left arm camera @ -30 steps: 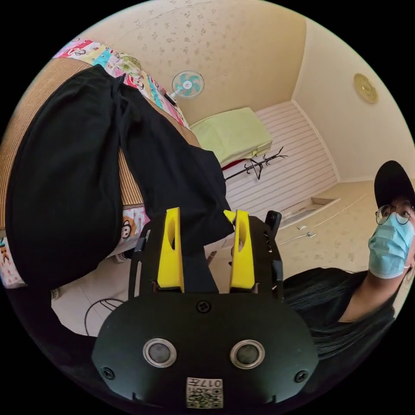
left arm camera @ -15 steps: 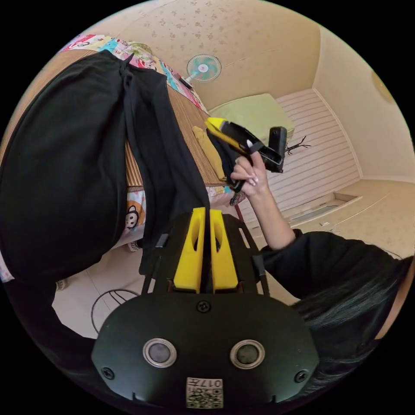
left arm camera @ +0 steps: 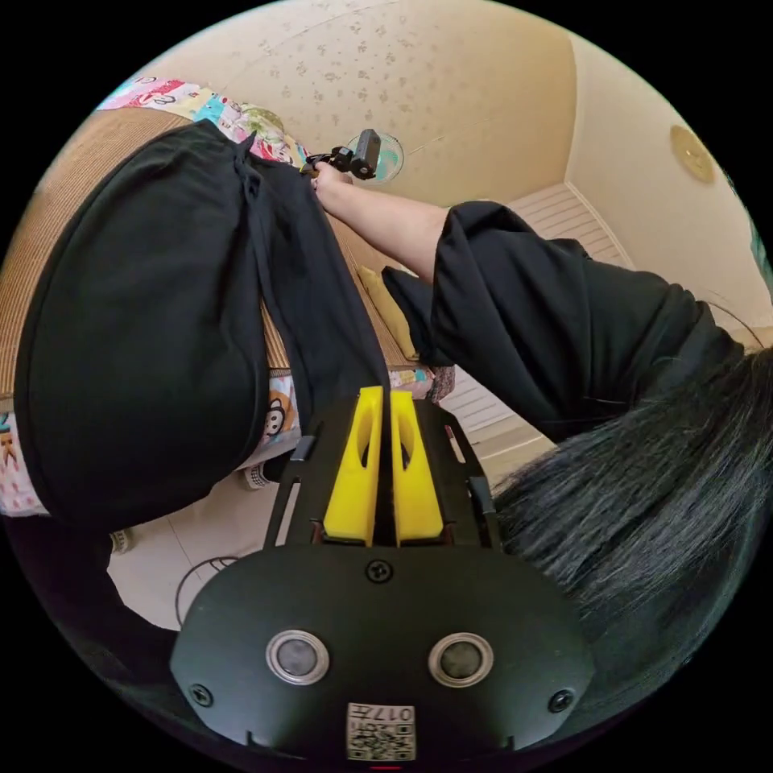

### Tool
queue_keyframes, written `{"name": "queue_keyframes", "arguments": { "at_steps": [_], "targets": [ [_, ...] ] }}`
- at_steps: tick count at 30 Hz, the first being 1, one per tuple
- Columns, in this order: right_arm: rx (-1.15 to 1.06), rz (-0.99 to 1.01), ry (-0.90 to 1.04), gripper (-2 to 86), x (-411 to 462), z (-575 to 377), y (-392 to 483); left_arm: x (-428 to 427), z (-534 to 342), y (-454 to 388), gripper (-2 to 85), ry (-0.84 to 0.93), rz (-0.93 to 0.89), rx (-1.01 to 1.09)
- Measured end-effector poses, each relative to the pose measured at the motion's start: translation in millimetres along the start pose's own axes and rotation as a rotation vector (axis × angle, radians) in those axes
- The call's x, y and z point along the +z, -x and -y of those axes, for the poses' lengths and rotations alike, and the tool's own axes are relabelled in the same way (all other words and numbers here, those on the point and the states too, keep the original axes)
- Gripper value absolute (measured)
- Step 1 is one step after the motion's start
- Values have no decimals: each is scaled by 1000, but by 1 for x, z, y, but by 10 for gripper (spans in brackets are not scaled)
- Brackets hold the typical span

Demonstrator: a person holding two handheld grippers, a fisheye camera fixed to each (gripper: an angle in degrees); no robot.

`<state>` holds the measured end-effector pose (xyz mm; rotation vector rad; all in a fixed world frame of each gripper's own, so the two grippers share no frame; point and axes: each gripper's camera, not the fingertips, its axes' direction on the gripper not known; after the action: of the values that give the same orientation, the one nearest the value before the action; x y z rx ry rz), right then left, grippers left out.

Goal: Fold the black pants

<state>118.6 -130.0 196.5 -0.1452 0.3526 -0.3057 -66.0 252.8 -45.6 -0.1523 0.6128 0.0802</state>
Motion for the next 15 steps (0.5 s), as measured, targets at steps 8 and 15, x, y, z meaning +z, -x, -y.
{"name": "queue_keyframes", "arguments": {
  "at_steps": [8, 15],
  "targets": [
    [-84, 461, -28, 24, -14, 8, 161, -115, -46, 33, 5, -123, 210, -133],
    [-208, 440, 67, 64, -27, -58, 155, -172, -95, 93, 39, -255, 273, -381]
  ]
}}
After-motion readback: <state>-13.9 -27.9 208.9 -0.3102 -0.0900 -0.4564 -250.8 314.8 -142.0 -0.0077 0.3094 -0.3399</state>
